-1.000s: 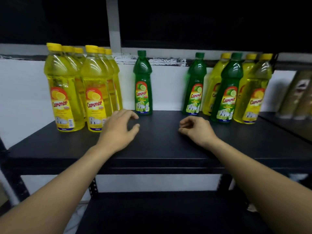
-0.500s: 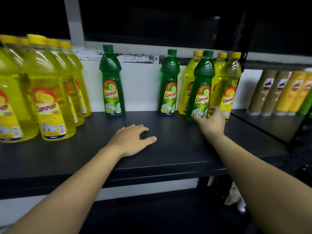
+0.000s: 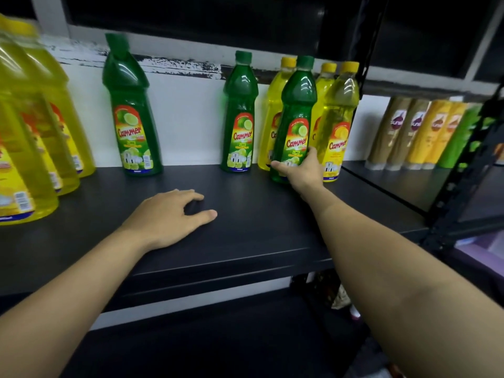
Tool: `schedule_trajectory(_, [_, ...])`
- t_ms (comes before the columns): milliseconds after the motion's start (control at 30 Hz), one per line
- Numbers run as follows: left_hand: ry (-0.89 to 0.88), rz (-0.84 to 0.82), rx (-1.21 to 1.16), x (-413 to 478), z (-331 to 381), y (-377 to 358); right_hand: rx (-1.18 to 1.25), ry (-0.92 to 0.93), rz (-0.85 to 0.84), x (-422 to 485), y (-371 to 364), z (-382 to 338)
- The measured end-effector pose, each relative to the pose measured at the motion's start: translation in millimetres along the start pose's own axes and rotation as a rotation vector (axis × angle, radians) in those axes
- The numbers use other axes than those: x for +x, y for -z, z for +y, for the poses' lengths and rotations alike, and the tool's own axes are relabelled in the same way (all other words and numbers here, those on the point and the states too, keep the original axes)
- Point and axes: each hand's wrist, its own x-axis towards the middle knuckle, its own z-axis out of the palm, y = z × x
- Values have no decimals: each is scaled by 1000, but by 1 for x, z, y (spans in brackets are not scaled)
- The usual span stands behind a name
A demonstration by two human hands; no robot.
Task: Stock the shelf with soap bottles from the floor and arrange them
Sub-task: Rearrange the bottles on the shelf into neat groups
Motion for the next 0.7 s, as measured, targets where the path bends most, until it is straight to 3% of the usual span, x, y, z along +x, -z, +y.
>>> schedule_trajectory(700, [29,43,-97,1,-4,3,-33,47,-124,-34,16,-7])
